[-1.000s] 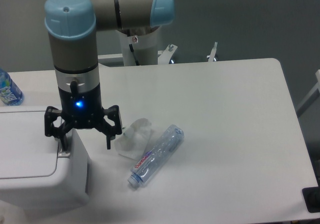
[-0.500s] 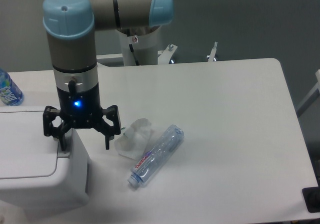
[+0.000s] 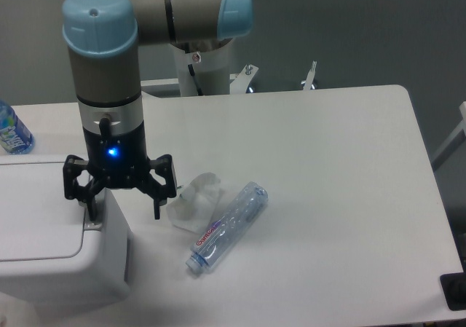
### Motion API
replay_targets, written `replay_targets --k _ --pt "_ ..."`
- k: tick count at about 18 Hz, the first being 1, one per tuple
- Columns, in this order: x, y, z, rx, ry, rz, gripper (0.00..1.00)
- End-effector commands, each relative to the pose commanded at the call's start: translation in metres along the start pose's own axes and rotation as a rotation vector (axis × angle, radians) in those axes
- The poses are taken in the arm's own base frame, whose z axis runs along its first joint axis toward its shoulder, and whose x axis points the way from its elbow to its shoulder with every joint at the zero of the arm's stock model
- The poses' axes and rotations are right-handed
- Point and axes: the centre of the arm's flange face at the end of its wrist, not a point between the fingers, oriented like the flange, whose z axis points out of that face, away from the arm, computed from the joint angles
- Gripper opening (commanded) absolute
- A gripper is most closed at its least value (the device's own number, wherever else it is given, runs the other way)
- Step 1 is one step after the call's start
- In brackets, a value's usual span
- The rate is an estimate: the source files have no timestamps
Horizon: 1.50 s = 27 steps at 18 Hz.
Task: Open the trash can
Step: 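Raise the gripper away from the trash can, leaving the lid open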
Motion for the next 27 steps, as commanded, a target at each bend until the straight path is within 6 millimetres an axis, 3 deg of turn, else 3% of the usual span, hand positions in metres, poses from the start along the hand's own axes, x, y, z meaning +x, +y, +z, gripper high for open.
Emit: replay_targets --k 14,18,22,27 --pt "-0.009 -0.001 0.001 -0.002 -0.006 -0.007 1.0" --pt "-0.022 -0.01 -0.011 0.025 -0.016 -0.02 1.0" --pt "-0.049 -0.025 -0.035 0.069 -0.07 0.026 1.0" --pt "-0.111 -0.008 -0.048 -0.045 -0.206 0.15 1.0"
